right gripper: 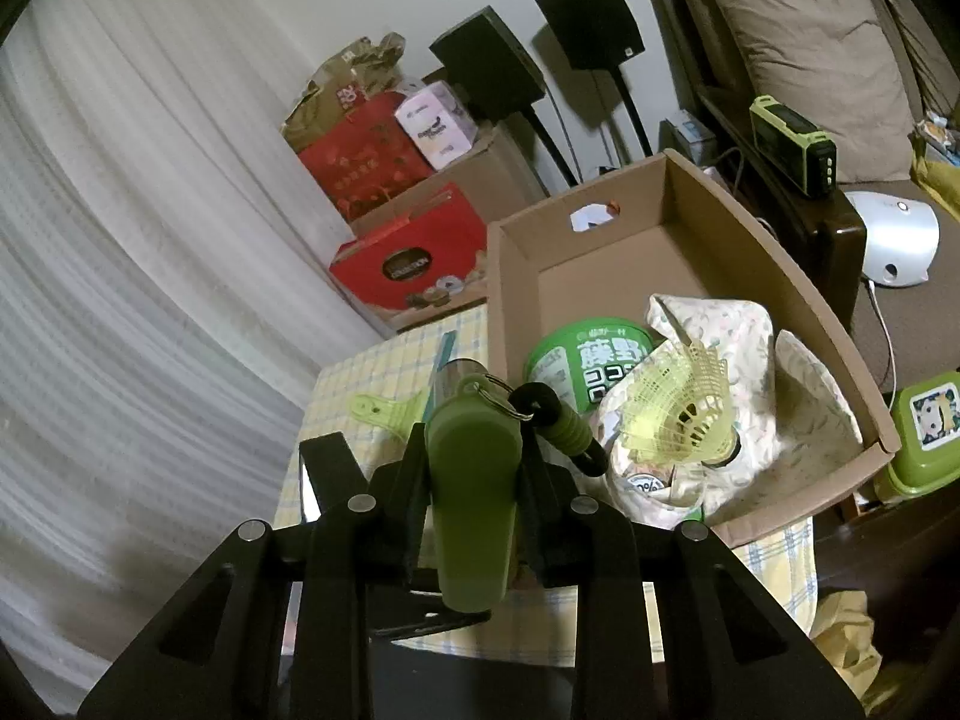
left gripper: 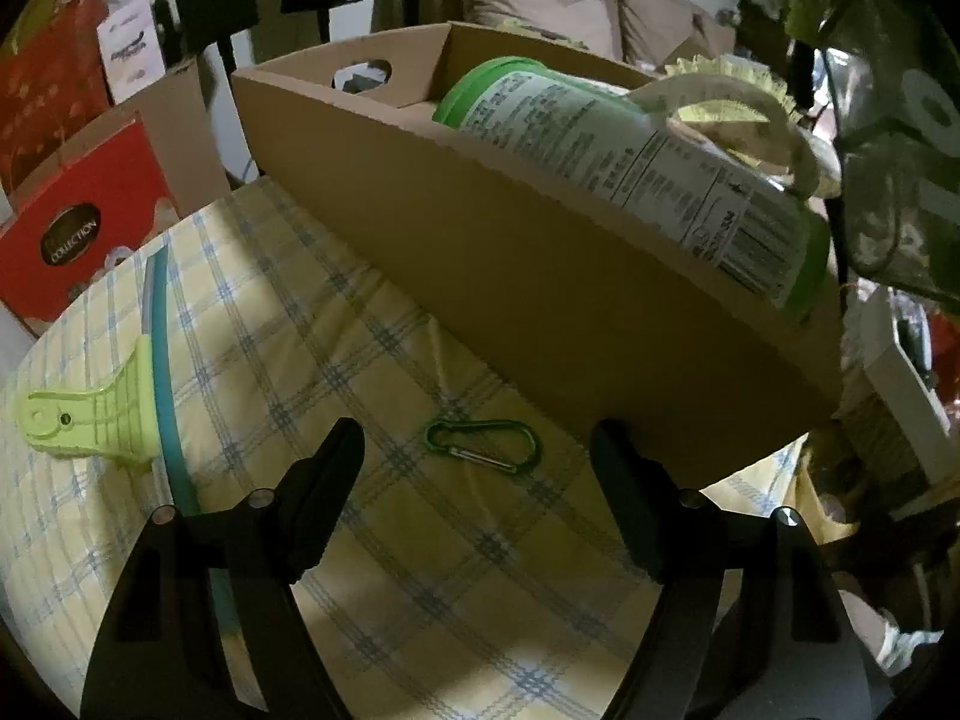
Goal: Organize objects
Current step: 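Carry the pill box with the left tool over the tray while right holds carabiner, then lower the pill box and carabiner into the tray and open both tools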
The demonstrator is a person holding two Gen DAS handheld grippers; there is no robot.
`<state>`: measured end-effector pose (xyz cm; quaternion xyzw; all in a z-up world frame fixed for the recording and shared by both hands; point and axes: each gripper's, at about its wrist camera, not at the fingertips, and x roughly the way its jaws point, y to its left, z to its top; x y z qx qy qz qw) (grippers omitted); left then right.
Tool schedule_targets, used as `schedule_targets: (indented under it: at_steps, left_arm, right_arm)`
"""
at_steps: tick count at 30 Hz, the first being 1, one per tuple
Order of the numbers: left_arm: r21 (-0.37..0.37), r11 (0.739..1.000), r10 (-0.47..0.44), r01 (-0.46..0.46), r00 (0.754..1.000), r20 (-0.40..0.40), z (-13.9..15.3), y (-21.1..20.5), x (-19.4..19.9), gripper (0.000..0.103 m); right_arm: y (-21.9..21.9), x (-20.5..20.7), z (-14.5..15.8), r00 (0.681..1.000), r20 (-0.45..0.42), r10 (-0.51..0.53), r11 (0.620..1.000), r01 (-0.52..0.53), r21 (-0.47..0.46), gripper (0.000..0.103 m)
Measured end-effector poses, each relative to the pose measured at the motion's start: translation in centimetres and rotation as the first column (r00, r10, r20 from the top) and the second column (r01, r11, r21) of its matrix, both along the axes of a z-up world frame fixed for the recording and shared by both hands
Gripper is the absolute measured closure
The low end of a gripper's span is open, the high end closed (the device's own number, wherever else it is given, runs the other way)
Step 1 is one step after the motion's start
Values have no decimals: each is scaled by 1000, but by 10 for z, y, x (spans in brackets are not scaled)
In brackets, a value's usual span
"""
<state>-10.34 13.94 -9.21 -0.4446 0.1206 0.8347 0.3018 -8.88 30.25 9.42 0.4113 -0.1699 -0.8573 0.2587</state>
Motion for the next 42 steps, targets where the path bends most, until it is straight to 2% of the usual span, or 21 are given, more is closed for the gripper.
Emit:
schedule_targets:
  at_steps: [3, 7, 13, 14, 16, 28, 33, 42]
  left_arm:
    - [-5, 1000, -5, 5, 1000, 6, -3, -1, -3, 30]
    - [-22, 1000, -20, 20, 1000, 14, -10, 3, -4, 42]
    - [-39, 999, -24, 24, 1000, -19, -13, 5, -1, 45]
    - [-37, 999, -24, 23, 999, -27, -13, 5, 0, 47]
    - [-31, 999, -24, 23, 999, -38, -12, 6, 1, 59]
    - [-37, 999, -30, 27, 998, -62, -7, 3, 10, 61]
    - [7, 1000, -2, 3, 997, -77, 15, -13, 12, 61]
    - [130, 992, 18, -4, 995, -100, 79, -23, 18, 61]
  right_arm:
    - [1, 0, -1, 1000, 1, 2, 1000, -2, 2, 77]
    - [0, 2, -2, 1000, 4, 6, 1000, -6, 6, 77]
    - [0, 2, -2, 1000, 5, 4, 1000, -5, 8, 77]
    - [0, 2, -2, 1000, 5, 5, 1000, -5, 7, 77]
    - [0, 2, -2, 1000, 6, 5, 1000, -5, 7, 77]
    - [1, 5, -4, 1000, 2, 3, 1000, -3, 11, 77]
    - [6, 4, 4, 1000, -18, -6, 1000, 7, 17, 77]
    - [23, -8, 21, 999, -32, -36, 998, 37, 47, 77]
